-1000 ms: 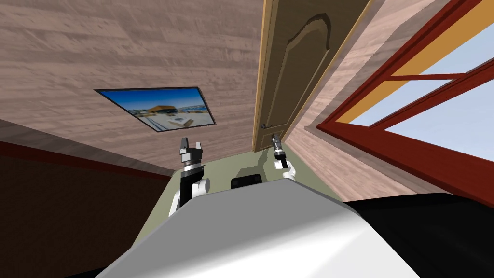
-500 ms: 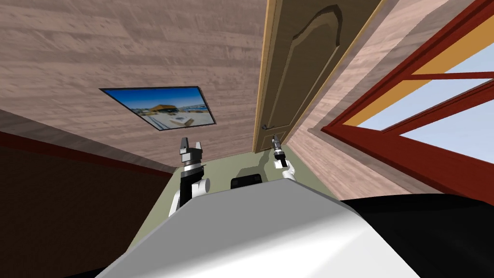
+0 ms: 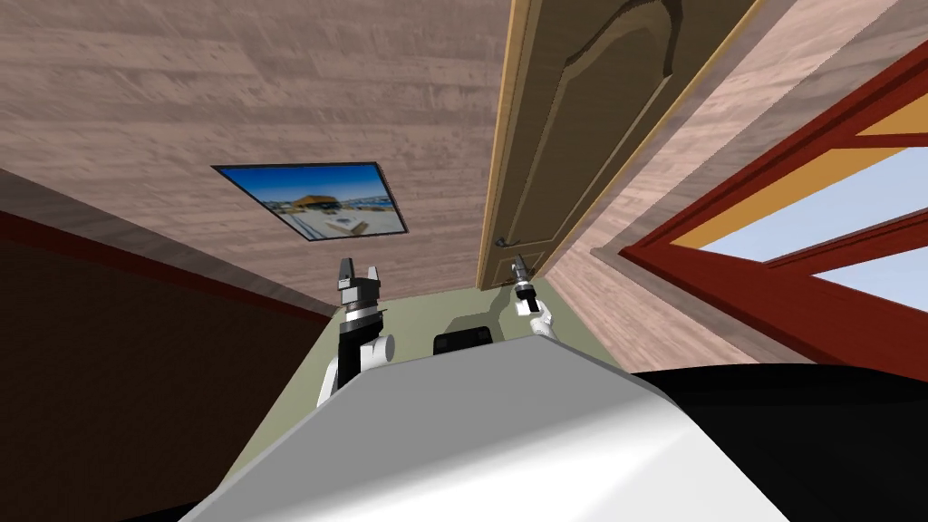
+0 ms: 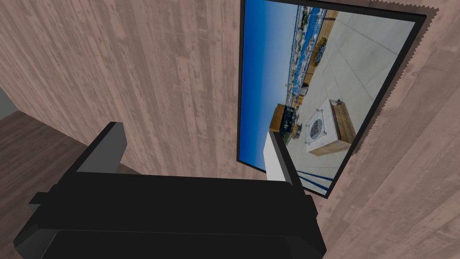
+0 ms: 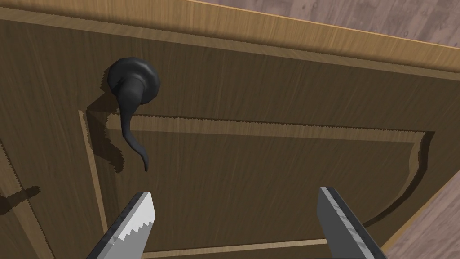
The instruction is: Pull the door open
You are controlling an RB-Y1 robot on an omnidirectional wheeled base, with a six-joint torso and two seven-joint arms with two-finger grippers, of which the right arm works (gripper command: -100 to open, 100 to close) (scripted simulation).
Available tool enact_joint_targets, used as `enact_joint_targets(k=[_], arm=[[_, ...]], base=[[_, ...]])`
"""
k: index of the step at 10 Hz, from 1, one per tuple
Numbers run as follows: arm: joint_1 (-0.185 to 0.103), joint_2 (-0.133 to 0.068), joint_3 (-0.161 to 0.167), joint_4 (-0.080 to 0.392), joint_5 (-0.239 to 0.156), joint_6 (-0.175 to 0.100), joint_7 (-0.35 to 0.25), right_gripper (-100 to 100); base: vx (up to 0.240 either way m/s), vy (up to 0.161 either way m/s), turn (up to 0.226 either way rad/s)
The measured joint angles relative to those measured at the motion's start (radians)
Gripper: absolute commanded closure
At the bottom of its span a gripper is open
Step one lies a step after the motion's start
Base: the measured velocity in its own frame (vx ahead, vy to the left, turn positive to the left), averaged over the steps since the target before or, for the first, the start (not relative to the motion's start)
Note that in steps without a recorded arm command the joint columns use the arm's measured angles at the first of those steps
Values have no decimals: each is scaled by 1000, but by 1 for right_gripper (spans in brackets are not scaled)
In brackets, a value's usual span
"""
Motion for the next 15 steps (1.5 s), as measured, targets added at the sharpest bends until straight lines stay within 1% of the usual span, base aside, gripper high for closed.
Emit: enact_joint_targets(k=[2,3,4,6,7,9,10,11,12,15], arm=[[-20,-6,-9,44,3,-5,-5,-100],[-25,-8,-14,59,5,-2,-11,-100],[-33,-7,-17,77,7,-5,-12,-100],[-53,-12,-27,119,11,-5,-18,-100],[-68,-17,-33,151,13,-8,-23,-100],[-86,-22,-45,201,18,-13,-33,-100],[-94,-23,-50,217,21,-8,-38,-100],[-106,-27,-54,240,21,-11,-40,-100],[-112,-29,-57,257,23,-14,-42,-100],[-146,-37,-73,332,28,-23,-52,-100]], base=[[35,-73,126],[19,-68,57],[34,-69,72],[37,-97,145],[44,-106,109],[48,-106,126],[36,-68,44],[24,-55,56],[28,-69,111],[38,-93,132]])
